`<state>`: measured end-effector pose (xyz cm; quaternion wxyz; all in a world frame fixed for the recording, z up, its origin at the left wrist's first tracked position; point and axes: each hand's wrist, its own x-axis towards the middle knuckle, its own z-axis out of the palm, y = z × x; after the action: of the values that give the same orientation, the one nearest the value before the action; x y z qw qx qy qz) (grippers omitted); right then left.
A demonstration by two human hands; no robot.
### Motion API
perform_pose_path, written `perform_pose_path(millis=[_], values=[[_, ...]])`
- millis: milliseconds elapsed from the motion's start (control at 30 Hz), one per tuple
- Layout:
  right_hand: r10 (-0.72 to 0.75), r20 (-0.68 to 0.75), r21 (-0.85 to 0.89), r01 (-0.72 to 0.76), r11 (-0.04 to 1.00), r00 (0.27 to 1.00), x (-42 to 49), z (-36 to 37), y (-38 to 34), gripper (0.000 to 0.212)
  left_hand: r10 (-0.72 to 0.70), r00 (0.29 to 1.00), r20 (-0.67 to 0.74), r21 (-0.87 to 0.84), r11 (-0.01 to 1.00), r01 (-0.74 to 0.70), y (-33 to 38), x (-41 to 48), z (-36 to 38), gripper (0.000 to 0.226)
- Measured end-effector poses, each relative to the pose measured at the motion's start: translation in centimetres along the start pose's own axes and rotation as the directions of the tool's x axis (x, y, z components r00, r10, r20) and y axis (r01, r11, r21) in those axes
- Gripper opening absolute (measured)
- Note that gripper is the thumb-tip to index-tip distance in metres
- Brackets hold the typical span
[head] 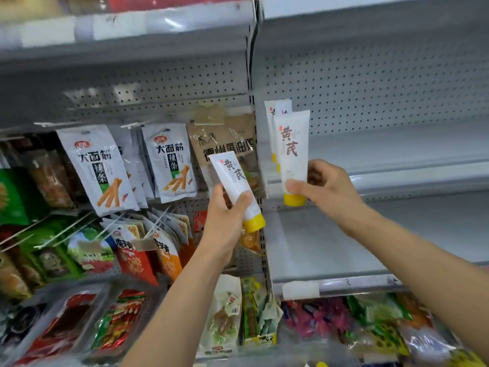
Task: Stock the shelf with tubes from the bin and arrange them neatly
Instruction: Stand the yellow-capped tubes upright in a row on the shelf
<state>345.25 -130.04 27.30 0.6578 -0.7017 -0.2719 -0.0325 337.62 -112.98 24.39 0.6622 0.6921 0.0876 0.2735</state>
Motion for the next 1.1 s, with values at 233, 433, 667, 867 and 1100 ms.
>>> perform_pose_path(millis=[233,433,667,867,1100], values=[[0.033,-0.124,-0.115,-0.048,0.992,0.992,7.0,-5.6,-0.2,0.034,0.076,0.996,-0.051,0.020,0.997,-0.075,2.5,1.7,4.1,0.041],[0.090,-0.041,-0.344,-0.098,0.934,0.995,12.1,-6.9,2.2,0.042,0.086,0.992,-0.096,0.053,0.995,-0.081,2.7,2.6,7.3,0.046],[0.068,0.014,-0.444,-0.054,0.894,0.998,16.1,-6.8,3.8,0.047,0.115,0.982,-0.152,0.064,0.992,-0.106,2.9,3.3,9.2,0.048],[0.072,0.048,-0.487,-0.040,0.872,0.996,18.1,-6.7,4.4,0.048,0.128,0.973,-0.192,0.077,0.990,-0.115,2.9,3.7,9.9,0.051],[0.103,0.064,-0.469,-0.061,0.881,0.993,18.4,-6.8,4.5,0.051,0.123,0.972,-0.201,0.081,0.991,-0.109,2.7,3.2,10.4,0.052]])
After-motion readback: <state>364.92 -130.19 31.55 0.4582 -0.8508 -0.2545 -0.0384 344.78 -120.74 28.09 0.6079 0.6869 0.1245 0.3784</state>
